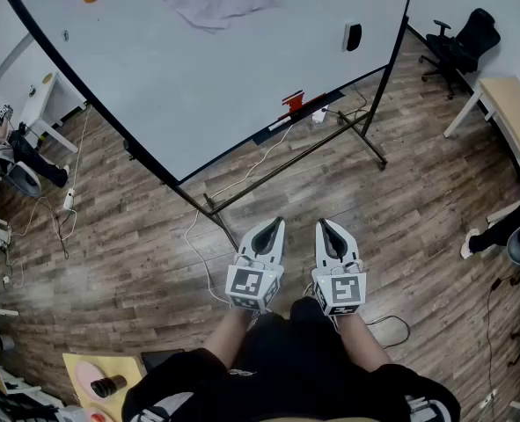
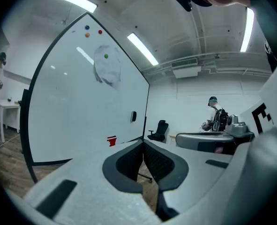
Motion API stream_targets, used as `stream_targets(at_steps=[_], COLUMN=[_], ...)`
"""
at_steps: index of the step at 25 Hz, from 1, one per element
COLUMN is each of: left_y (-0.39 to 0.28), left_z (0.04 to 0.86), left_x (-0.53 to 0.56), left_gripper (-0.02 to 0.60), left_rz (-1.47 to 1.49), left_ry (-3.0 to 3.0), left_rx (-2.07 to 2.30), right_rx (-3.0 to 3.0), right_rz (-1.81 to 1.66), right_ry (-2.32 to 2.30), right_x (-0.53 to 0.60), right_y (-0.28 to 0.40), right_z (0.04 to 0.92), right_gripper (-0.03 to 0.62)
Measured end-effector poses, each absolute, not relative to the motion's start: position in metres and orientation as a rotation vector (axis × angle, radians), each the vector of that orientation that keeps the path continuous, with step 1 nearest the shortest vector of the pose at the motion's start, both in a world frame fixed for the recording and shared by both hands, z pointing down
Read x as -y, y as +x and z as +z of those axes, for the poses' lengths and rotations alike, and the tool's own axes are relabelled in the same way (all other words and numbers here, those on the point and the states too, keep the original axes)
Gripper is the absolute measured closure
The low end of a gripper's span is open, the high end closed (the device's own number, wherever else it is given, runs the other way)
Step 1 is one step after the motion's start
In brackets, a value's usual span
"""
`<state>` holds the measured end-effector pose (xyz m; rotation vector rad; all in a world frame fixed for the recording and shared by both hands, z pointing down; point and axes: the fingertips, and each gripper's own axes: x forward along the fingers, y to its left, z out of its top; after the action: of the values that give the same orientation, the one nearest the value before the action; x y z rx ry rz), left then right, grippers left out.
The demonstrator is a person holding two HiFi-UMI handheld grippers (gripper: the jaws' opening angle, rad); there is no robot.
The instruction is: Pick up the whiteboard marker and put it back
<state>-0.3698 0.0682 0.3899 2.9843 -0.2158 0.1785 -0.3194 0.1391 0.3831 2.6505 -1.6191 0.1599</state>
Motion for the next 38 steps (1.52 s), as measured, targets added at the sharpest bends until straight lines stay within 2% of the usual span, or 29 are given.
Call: stream_targets(at_steps=[14,21,38], left_y=[-0.298,-0.281,-0.151], left_z=[0.400,0.421,0.455], left_x=[-0.069,-0.026,0.106], left_gripper=[0.574,0.574,0.574], left_rz=[0.249,0.328,0.423], left_ry=[3.001,2.983,2.949], left_rx=[0.267,0.296,-0.003], right_rx=[1.677,1.667,1.445], right_rz=[0.213,0.276,0.359], right_ry=[2.658,2.667,2.556], right_x=[-0.139,-0.106,0.016], right_y=[-0.231,-0.209,-0.132], right_z=[0.399,0.421,0.435], right_gripper=[0.591,0.591,0.591])
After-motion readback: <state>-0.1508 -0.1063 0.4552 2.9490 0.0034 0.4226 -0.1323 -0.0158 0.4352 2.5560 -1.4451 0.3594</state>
